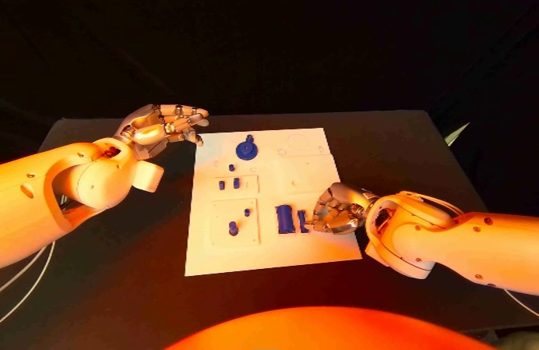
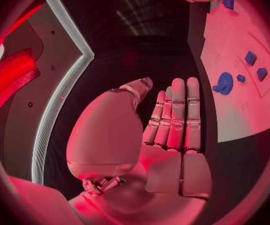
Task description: Assemble the parts on the task board
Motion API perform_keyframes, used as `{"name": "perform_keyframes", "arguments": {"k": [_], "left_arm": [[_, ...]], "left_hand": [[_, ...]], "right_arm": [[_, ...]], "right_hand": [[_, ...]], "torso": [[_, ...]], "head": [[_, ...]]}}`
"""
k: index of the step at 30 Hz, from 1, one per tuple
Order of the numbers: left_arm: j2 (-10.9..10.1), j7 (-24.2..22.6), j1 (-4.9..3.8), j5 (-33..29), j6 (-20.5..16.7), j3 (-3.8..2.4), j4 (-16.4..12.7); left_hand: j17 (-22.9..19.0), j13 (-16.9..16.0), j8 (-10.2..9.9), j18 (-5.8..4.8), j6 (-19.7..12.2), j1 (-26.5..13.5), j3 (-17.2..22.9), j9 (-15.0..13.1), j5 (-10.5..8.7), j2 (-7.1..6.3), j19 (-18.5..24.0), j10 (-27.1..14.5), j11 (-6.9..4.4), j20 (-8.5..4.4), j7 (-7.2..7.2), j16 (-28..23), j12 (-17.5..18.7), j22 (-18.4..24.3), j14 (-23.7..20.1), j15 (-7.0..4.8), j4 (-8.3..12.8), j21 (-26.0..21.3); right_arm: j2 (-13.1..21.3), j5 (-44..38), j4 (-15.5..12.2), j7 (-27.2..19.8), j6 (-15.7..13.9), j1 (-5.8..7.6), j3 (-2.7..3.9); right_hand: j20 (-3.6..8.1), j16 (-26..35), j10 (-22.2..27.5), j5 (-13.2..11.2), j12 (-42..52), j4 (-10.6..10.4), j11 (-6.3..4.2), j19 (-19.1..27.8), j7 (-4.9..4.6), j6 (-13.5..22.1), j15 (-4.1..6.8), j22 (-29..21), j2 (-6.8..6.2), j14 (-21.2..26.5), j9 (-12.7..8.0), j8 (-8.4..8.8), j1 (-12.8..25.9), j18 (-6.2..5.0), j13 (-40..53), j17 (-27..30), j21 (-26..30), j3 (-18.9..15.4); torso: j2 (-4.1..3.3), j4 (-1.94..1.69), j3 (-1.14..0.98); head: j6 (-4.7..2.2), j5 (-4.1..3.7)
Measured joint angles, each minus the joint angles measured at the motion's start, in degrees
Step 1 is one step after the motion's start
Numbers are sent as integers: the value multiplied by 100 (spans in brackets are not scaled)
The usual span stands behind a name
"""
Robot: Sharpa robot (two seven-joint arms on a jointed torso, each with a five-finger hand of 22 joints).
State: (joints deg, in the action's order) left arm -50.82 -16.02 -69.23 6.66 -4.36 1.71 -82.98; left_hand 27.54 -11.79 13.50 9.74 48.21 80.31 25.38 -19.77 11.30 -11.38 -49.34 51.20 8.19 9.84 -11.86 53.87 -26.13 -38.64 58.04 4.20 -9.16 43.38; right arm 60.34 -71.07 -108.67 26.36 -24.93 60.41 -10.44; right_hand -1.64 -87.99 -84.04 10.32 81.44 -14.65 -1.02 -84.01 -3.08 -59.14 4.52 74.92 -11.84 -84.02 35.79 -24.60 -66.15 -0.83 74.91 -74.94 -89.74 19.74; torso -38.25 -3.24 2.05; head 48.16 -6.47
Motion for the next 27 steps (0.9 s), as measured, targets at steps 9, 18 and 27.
{"name": "perform_keyframes", "arguments": {"k": [9, 18, 27], "left_arm": [[44, -20, 2, -12, -11, 2, 102], [282, -169, 41, -115, -199, 4, 490], [875, -491, 166, -618, -600, 1, 1403]], "left_hand": [[0, 0, 0, 0, 0, 0, 0, 1, 0, 0, 0, 0, 0, 0, 0, 0, 0, 0, 0, 0, 0, 0], [-115, 21, 0, 0, -34, 32, -47, 1, 0, -32, 118, -34, 34, 43, 8, -279, 0, 84, -371, 47, -51, -192], [-925, 491, 101, -1, -75, 194, 75, -44, 0, -32, 847, 188, 145, 460, 12, -2448, 614, 1054, -1199, 386, -278, -1807]], "right_arm": [[-25, 1176, 351, -850, -306, 401, 21], [-753, 3278, 1926, -2489, -429, 755, 79], [-1626, 4847, 3665, -3725, -140, 936, 147]], "right_hand": [[-5, 107, 16, 0, -351, -79, 100, 0, -178, 373, -54, -1, -37, 1, -100, 256, -70, 0, 0, 1, 150, -79], [-361, 1864, 2328, 0, -3982, 391, 491, 1107, -530, 1146, -416, -238, 129, 788, -89, 444, -671, -733, -1110, 1771, 4908, 617], [-648, 4816, 2595, -36, -6083, 565, 720, 2025, -733, 1348, -688, -2199, -29, 2185, -534, 658, -565, -895, -3845, 4008, 7817, 1357]], "torso": [[48, 8, 18], [243, 32, 96], [445, 12, 119]], "head": [[-157, -5], [-572, 92], [-1007, 297]]}}
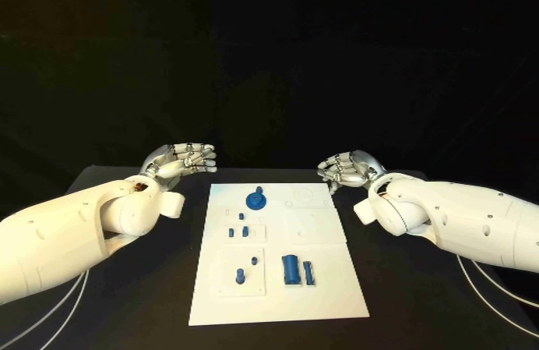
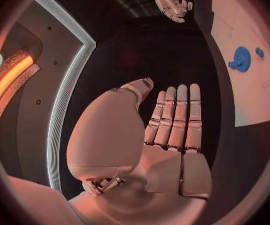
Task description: Assemble the parts on the task board
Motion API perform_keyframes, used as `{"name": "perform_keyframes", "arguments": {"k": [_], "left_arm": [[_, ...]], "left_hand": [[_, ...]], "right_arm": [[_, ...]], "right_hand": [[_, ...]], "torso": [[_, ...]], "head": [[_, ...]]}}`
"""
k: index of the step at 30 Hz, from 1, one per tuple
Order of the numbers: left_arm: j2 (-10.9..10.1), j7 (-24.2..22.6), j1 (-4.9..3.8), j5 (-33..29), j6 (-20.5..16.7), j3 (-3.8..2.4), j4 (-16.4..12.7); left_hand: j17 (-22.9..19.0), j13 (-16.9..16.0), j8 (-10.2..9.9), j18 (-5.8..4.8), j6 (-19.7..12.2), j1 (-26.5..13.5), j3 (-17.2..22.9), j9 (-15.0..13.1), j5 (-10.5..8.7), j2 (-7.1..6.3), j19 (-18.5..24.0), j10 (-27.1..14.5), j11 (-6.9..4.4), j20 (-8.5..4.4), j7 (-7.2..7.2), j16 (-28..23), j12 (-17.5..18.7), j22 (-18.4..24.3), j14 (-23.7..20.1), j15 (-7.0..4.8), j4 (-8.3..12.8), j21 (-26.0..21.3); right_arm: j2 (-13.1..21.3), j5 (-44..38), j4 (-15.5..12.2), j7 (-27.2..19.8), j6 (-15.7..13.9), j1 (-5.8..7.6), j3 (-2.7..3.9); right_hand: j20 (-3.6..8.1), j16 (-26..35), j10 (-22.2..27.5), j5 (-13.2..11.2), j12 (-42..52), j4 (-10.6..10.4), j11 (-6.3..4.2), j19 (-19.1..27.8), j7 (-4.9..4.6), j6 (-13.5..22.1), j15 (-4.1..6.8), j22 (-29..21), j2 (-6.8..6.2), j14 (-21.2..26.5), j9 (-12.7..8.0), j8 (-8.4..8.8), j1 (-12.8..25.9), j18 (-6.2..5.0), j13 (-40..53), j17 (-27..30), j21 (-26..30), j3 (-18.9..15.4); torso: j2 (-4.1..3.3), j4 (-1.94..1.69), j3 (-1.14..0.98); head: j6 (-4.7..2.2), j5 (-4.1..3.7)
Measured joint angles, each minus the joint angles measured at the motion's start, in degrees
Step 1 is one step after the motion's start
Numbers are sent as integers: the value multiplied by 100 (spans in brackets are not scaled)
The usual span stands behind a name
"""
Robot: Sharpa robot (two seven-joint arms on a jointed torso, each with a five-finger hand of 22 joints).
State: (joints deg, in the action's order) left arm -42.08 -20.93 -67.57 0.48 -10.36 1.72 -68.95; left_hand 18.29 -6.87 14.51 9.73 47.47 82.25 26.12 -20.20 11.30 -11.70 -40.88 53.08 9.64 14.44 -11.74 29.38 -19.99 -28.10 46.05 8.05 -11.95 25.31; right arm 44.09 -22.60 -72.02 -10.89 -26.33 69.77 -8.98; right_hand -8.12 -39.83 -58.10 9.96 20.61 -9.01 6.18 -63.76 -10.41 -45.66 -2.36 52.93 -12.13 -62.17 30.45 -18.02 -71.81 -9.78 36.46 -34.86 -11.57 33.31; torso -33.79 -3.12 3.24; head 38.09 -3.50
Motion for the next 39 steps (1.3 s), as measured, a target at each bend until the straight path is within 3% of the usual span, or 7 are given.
{"name": "perform_keyframes", "arguments": {"k": [8, 15, 18, 20, 24, 28, 39], "left_arm": [[376, -211, 81, -242, -204, -6, 601], [282, -197, 127, -238, -279, -8, 401], [239, -200, 186, -235, -395, -23, 168], [197, -216, 234, -231, -543, -42, -66], [74, -281, 357, -219, -970, -86, -610], [-71, -377, 530, -199, -1559, -109, -1213], [-258, -646, 738, -140, -2904, -163, -2058]], "left_hand": [[-437, 323, -209, -12, -304, -4, -131, 224, 0, 4, 420, -233, 111, 202, 46, -1338, 1045, 878, -588, 182, 13, -1221], [-1338, 557, -1010, -628, -3149, -1896, -1725, 1381, -717, 769, 2770, -3488, -578, -848, 763, -2395, 1687, 2135, -3170, -449, 769, -2092], [-1535, 609, -1187, -761, -3788, -2655, -2081, 1635, -882, 928, 3295, -4219, -735, -1088, 928, -2613, 1809, 2406, -3745, -591, 939, -2267], [-1628, 633, -1271, -761, -4092, -3936, -2246, 1759, -963, 1006, 3546, -4565, -808, -1198, 1008, -2715, 1871, 2536, -4018, -660, 1023, -2347], [-1723, 657, -1338, -853, -4402, -5919, -2402, 1884, -1018, 1085, 3794, -4915, -885, -1313, 1085, -2820, 1922, 2667, -4293, -732, 1117, -2418], [-1772, 668, -1375, -853, -4548, -7016, -2493, 1947, -1064, 1126, 3926, -5092, -930, -1384, 1145, -2867, 1934, 2734, -4436, -773, 1163, -2455], [-1817, 681, -1431, -910, -4717, -8174, -2589, 2007, -1110, 1169, 4043, -5287, -964, -1458, 1175, -2900, 1962, 2799, -4584, -805, 1195, -2500]], "right_arm": [[-501, 556, 788, -562, 352, 12, 34], [-407, 597, 526, -552, 269, -69, 120], [-352, 674, 254, -586, 161, -179, 218], [-297, 769, -3, -642, 36, -288, 312], [-161, 1062, -652, -836, -331, -541, 543], [-60, 1425, -1242, -1105, -765, -765, 726], [57, 2082, -1779, -1610, -1557, -958, 893]], "right_hand": [[-390, 2058, -115, -15, -1169, 182, 199, 677, -48, -32, -361, -1651, -33, 659, -498, 459, 38, 1, -1991, 1042, 795, -15], [371, 3333, 3003, -647, -1765, 648, -312, 4132, 655, 2914, 12, -4034, 785, 4224, -2141, 1333, 1812, 597, -3100, 2631, 1035, -2148], [549, 3597, 4139, -789, -1884, 750, -437, 5042, 811, 3586, 103, -4545, 960, 5034, -2508, 1523, 3756, 679, -3322, 2977, 1077, -2628], [631, 3717, 4658, -853, -1942, 798, -494, 5457, 882, 3891, 143, -4778, 1041, 5402, -2675, 1610, 4799, 783, -3422, 3135, 1081, -2846], [720, 3841, 5209, -910, -1986, 848, -552, 5894, 955, 4212, 188, -5025, 1123, 5793, -2853, 1695, 5934, 808, -3530, 3303, 1108, -3077], [761, 3904, 5498, -944, -2015, 880, -585, 6128, 1015, 4371, 210, -5155, 1168, 5996, -2945, 1729, 6535, 898, -3585, 3391, 1108, -3195], [812, 3970, 5780, -977, -2041, 900, -618, 6349, 1044, 4544, 238, -5286, 1206, 6189, -3038, 1783, 7142, 898, -3639, 3479, 1130, -3307]], "torso": [[110, -15, -32], [130, 30, -71], [166, 114, -144], [197, 175, -202], [236, 257, -276], [252, 288, -304], [260, 311, -323]], "head": [[-147, 38], [-187, 107], [-255, 197], [-303, 263], [-354, 331], [-368, 347], [-371, 350]]}}
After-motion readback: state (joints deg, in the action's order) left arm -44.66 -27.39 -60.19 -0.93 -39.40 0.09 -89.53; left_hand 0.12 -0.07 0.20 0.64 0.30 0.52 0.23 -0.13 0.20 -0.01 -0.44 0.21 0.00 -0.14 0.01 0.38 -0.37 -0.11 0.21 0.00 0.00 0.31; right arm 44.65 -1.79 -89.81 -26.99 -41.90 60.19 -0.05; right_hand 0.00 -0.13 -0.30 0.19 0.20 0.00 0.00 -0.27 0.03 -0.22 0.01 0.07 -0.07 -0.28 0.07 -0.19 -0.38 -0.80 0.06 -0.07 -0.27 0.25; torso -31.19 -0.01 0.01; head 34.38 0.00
